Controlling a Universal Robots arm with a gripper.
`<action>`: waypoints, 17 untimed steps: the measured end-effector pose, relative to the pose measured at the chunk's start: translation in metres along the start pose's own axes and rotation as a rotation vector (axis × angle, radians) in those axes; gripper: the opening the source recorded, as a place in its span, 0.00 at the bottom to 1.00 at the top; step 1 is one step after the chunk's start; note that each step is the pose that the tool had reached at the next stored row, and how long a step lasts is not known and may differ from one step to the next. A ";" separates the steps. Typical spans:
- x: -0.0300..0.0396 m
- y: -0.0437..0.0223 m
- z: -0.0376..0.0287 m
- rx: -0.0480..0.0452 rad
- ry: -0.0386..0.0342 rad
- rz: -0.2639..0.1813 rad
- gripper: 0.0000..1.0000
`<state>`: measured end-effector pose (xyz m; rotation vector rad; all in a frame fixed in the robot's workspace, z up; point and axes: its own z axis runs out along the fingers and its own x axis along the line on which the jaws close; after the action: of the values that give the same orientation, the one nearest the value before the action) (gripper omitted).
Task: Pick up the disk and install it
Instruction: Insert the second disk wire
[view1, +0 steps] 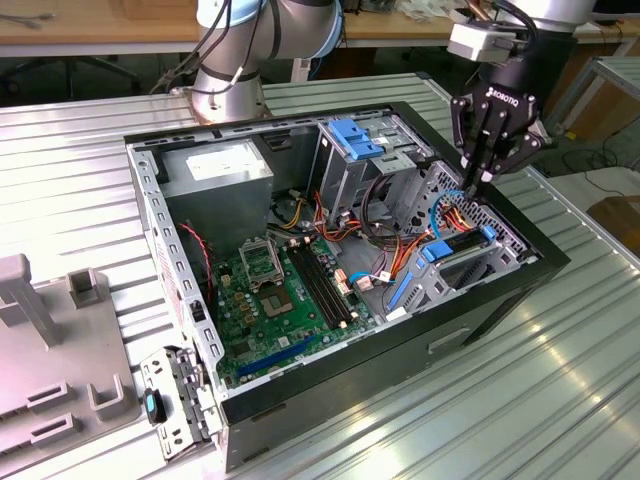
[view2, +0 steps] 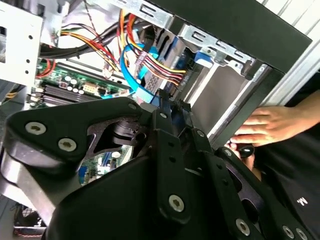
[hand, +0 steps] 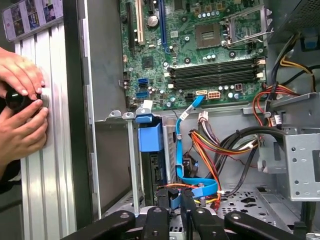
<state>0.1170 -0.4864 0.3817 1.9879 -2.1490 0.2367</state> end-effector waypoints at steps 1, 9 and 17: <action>-0.0002 0.0000 0.0007 0.0009 0.0127 0.001 0.24; -0.0018 -0.0002 0.0068 0.0036 0.0502 0.002 0.16; 0.0027 0.0048 0.0125 0.0253 0.0380 0.003 0.16</action>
<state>0.1115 -0.4918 0.3704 1.9779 -2.1359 0.3011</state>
